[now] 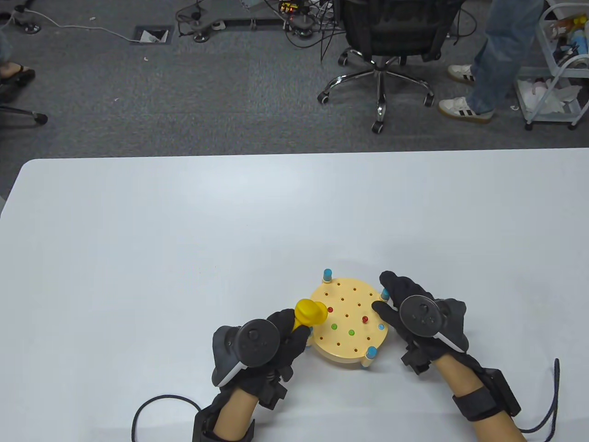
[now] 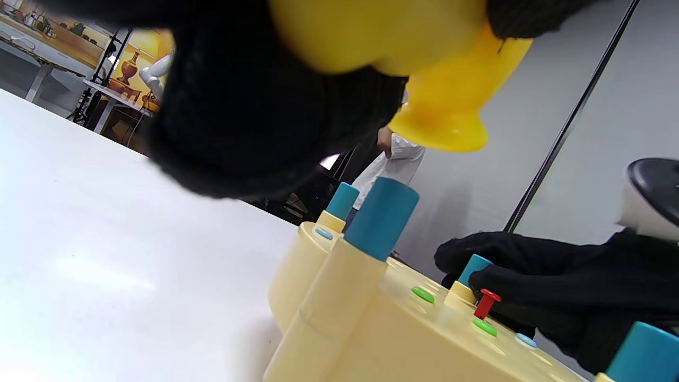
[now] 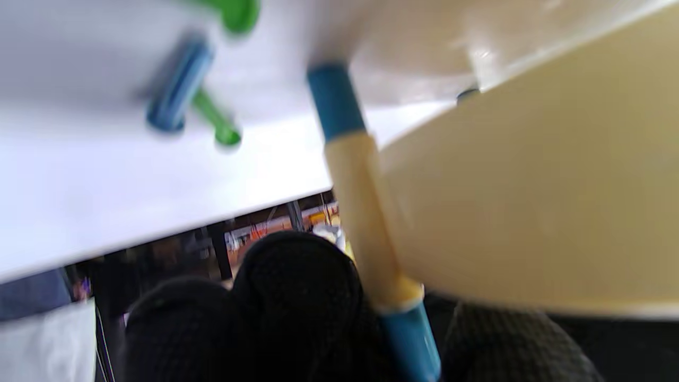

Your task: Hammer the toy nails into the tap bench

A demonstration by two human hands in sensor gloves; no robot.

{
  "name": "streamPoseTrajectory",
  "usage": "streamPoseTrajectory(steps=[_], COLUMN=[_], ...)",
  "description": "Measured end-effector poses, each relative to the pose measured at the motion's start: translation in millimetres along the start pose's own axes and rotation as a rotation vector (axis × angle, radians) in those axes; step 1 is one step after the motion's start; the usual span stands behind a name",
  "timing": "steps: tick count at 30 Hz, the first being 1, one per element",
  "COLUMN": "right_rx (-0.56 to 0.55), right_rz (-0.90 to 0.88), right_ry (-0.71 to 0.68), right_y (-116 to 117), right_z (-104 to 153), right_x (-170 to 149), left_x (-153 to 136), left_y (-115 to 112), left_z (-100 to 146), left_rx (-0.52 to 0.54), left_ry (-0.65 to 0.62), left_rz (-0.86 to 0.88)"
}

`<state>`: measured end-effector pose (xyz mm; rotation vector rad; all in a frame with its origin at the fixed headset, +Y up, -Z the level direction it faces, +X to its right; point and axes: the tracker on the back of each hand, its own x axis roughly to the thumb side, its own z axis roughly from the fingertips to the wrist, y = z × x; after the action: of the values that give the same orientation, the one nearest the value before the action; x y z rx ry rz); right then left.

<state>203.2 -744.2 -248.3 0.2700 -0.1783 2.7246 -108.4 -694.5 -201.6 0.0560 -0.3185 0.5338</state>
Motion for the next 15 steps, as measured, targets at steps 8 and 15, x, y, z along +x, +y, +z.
streamPoseTrajectory(steps=[8, 15], right_rx=[-0.021, -0.008], right_rz=[-0.137, -0.131], right_ry=[0.058, 0.051], right_y=[12, 12], right_z=[-4, -3], right_x=[-11, -11], left_x=[19, 77], left_y=[-4, -30], left_z=[4, -18], left_rx=[-0.004, -0.039], left_ry=[-0.063, -0.100], left_rz=[-0.028, -0.206])
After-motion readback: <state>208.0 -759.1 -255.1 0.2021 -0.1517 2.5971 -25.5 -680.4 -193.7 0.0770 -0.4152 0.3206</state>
